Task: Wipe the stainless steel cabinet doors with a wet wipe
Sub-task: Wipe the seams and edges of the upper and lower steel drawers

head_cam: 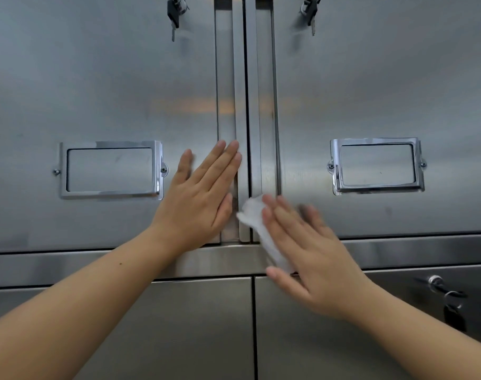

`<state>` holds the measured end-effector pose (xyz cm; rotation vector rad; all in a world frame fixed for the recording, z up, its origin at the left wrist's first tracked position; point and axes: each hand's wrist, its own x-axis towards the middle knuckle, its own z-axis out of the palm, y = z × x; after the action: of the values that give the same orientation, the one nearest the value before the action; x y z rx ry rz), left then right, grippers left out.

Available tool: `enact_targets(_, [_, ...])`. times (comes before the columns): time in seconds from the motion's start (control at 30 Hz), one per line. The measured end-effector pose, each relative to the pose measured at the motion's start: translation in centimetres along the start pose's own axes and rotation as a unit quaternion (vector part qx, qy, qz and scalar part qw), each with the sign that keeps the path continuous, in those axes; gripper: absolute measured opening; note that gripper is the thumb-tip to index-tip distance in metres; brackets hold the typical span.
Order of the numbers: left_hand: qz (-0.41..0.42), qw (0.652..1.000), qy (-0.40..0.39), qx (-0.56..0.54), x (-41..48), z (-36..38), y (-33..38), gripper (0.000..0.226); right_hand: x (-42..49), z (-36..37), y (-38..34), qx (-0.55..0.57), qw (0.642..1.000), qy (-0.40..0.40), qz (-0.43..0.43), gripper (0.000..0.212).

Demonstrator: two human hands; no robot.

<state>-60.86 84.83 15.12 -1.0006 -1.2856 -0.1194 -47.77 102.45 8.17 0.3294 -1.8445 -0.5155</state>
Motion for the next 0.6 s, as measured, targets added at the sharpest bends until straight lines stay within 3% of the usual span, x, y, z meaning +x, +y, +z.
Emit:
enact_targets(0.17, [0.007,1.0,-0.002,0.003,-0.1,0.0,0.0,0.054,-0.7,0.9,-0.3,-0.077,0.994,-0.071,-0.024,0.072])
enact_targets(0.6, [-0.056,0.998,0.022,-0.027,-0.2,0.0,0.0,0.053,2.9,0.8,-0.8,-0.119,0.992,-0.042,0.025,0.089])
